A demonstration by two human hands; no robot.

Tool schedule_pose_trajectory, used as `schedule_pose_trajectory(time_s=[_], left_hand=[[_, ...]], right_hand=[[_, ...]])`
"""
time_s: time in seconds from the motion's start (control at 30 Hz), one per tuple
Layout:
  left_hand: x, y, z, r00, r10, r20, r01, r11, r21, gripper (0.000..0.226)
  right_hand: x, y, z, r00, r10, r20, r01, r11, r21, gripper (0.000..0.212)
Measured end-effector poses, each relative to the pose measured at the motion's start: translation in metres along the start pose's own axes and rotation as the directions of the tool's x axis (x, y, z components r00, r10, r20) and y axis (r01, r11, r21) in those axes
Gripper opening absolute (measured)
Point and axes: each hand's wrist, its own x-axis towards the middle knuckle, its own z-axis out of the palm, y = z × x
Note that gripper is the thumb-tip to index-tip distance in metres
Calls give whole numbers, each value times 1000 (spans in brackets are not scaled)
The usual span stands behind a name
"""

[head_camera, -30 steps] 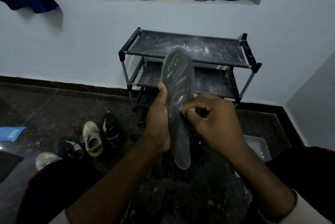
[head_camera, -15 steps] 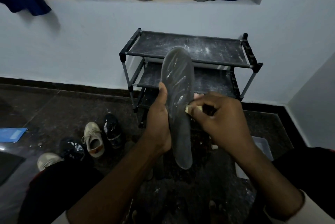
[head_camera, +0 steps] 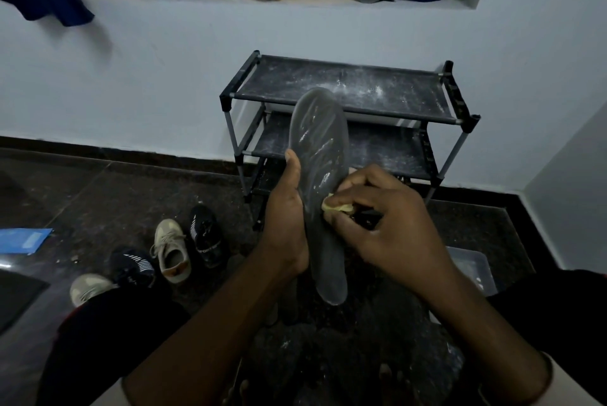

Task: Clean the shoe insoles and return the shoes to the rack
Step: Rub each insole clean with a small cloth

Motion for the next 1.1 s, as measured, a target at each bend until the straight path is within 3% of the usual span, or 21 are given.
schedule_pose_trajectory(time_s=[0.07,0.2,0.3,0.47,0.53,0.63,0.8,0.97,1.1], left_hand=[[-1,-2,1,1000,-3,-4,3,1000,13,70],[1,1,-2,1000,-16,-2,16,999,38,82],[3,1,-5,1000,-26,11,25,997,73,93],[-2,-5,-1,999,-35,-20,36,998,55,80],[-1,-6,-1,999,-43,-18,43,998,40,74],[-1,-2,-3,1000,-30,-7,30,996,88,85],[-2,-5,2,999,-45,4,45,999,24,72],[-1,-3,-1,1000,-4,-9,5,993,116,84],[-5,-6,6,1000,-7,-22,9,998,62,64]], right_hand=[[1,0,1,999,25,-32,-25,1000,2,11],[0,-3,5,991,86,-101,-95,991,-94,25],[-2,-6,8,995,83,-55,-89,988,-123,25],[1,-7,8,990,106,-96,-112,992,-57,20],[2,-9,6,995,92,-43,-93,996,-15,16],[-1,-10,1,988,55,144,-65,996,63,13],[5,-4,-4,996,84,-26,-83,996,38,14],[-1,-7,-3,987,20,162,-41,991,130,14],[5,-3,-2,998,63,-11,-61,989,137,15]])
